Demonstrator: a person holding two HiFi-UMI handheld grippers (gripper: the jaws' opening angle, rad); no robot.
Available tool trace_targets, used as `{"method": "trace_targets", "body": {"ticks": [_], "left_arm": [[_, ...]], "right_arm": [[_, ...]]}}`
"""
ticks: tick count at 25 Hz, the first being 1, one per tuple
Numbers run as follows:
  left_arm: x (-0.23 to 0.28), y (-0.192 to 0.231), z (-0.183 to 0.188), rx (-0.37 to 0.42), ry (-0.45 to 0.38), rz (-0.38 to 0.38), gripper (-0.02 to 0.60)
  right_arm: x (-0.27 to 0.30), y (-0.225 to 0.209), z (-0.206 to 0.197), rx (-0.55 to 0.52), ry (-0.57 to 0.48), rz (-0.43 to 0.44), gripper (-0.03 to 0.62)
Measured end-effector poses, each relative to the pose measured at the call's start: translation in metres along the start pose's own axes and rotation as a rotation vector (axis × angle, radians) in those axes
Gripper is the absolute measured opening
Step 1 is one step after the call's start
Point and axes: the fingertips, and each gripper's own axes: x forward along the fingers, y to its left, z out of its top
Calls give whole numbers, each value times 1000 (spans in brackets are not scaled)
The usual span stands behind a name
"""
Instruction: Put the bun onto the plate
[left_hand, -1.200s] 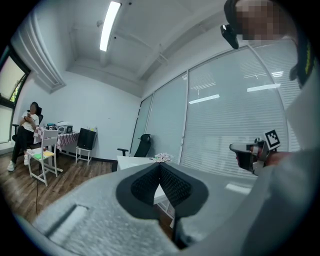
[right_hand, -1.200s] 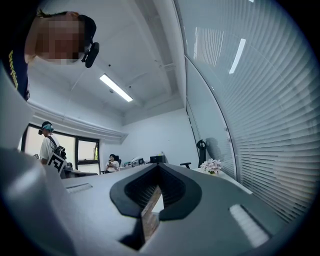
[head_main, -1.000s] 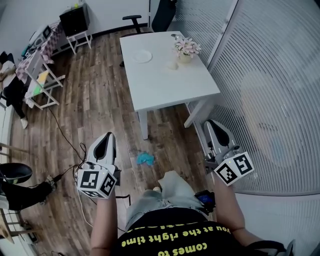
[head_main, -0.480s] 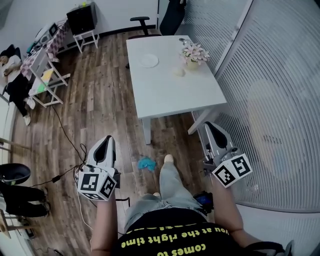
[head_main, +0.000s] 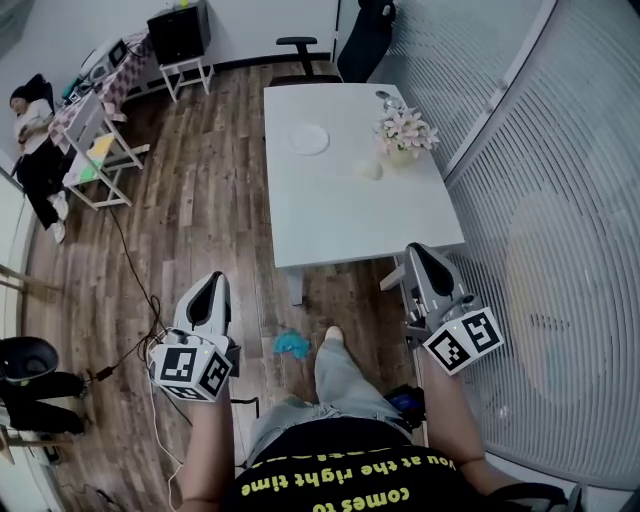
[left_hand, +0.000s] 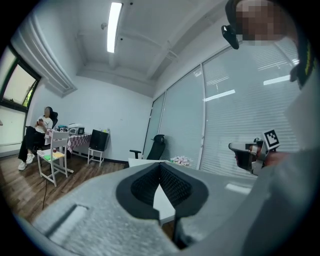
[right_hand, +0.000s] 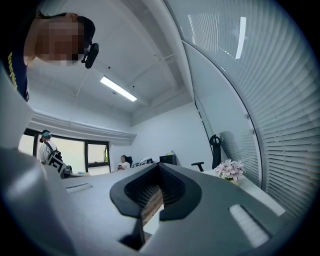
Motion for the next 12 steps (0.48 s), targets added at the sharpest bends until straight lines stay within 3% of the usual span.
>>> {"method": "trace_targets", "body": {"ticks": [12], "left_arm": [[98,23,20,-7,-12,91,0]], "right_arm": [[85,-81,10,16,26,62,6]]}}
